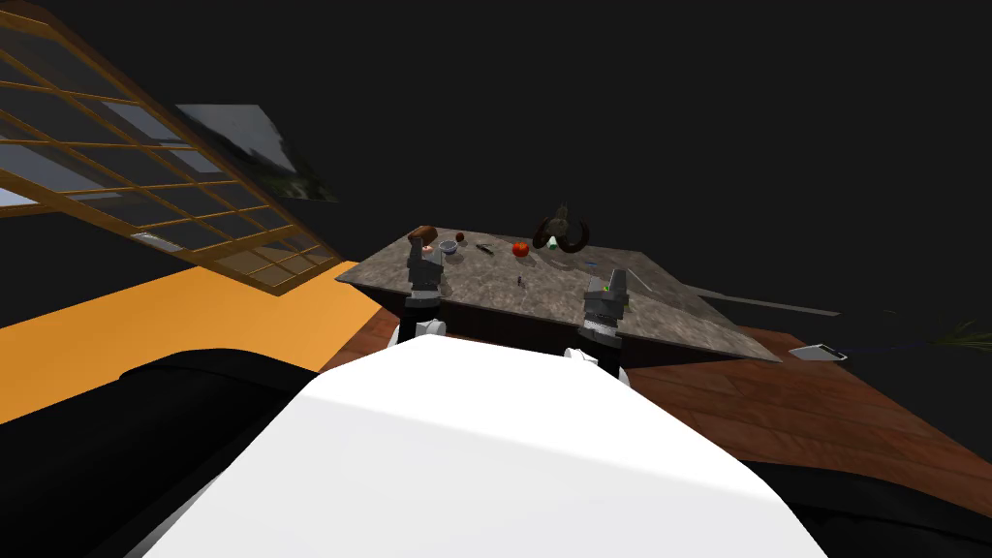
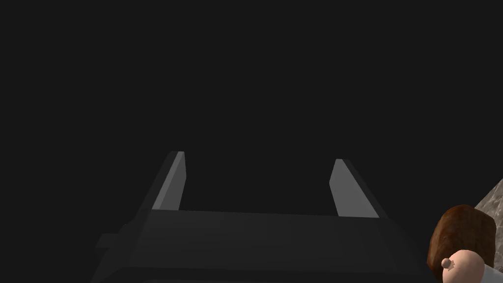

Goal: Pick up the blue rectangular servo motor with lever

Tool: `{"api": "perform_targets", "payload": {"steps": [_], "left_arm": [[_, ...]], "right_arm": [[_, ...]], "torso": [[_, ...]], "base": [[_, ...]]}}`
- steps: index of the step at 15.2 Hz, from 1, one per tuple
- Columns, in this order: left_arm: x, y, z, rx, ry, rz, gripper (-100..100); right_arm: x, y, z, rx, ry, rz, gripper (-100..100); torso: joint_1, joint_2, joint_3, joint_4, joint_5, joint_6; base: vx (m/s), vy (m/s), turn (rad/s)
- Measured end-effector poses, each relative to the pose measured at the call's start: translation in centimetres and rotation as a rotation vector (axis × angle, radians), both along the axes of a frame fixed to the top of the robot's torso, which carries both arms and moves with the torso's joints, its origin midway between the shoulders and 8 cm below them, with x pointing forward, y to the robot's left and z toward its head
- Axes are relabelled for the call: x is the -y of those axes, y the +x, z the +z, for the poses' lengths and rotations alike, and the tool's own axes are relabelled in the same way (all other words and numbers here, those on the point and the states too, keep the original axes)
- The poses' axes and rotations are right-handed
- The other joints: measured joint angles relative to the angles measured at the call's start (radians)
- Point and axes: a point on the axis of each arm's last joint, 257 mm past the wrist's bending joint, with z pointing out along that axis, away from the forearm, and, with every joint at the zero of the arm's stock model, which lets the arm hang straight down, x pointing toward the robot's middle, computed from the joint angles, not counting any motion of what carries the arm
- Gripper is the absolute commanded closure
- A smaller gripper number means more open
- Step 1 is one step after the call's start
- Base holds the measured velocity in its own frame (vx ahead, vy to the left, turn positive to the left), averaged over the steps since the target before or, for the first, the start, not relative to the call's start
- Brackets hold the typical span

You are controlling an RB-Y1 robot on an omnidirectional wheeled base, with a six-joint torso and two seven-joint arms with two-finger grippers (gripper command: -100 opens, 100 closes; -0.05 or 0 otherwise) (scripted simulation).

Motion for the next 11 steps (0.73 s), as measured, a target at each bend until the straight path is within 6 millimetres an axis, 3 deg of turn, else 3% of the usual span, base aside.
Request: {"api": "perform_targets", "payload": {"steps": [6,11], "left_arm": [[0.0,0.0,0.0,0.0,0.0,0.0,0],[0.0,0.0,0.0,0.0,0.0,0.0,0]], "right_arm": [[-1.6,0.5,-0.8,-0.038,-0.088,0.063,-100],[-3.5,1.0,-2.6,-0.091,-0.179,0.133,-100]], "torso": [[0.0,0.006,0.004,0.001,0.0,0.0],[0.002,0.008,0.005,0.002,0.0,0.0]], "base": [[-0.077,0.005,0.03],[-0.103,0.024,0.063]]}}
